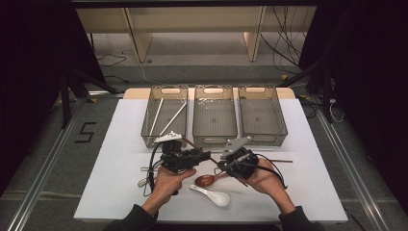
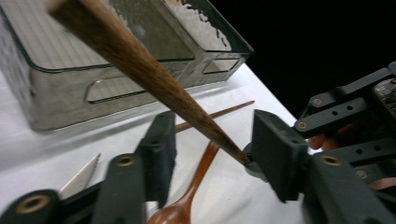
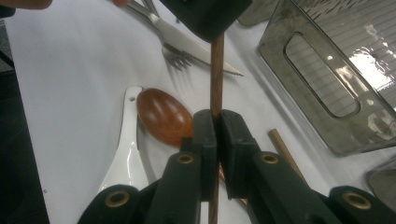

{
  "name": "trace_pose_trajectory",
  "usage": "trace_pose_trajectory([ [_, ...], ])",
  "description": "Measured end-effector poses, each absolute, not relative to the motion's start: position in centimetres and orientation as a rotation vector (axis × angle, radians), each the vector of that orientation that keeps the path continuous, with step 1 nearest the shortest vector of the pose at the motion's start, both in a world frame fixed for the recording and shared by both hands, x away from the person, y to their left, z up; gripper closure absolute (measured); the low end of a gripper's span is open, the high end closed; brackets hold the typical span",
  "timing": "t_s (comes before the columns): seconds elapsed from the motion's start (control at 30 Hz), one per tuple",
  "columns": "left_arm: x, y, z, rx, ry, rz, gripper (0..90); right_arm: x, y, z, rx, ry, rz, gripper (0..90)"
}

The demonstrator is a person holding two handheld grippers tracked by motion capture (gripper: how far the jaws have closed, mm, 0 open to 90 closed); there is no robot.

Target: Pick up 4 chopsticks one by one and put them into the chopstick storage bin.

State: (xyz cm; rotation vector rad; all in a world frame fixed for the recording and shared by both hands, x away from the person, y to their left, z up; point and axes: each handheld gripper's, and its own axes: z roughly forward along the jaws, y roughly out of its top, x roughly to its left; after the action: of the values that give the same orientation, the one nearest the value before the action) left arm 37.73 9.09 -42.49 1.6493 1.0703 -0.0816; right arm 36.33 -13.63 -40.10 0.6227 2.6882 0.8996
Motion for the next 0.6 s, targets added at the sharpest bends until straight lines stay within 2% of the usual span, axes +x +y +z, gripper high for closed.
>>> trace_pose_trajectory([
  [0.13,37.83,9.05,-42.67,1.625,1.064,-0.113,61.3,36.27,-13.60,-40.00,0.617,2.690,0.906,85.9],
  [0.6,37.93,9.20,-42.64,1.556,1.034,-0.210,79.1,36.01,-13.43,-39.78,0.589,2.671,0.950,85.8],
])
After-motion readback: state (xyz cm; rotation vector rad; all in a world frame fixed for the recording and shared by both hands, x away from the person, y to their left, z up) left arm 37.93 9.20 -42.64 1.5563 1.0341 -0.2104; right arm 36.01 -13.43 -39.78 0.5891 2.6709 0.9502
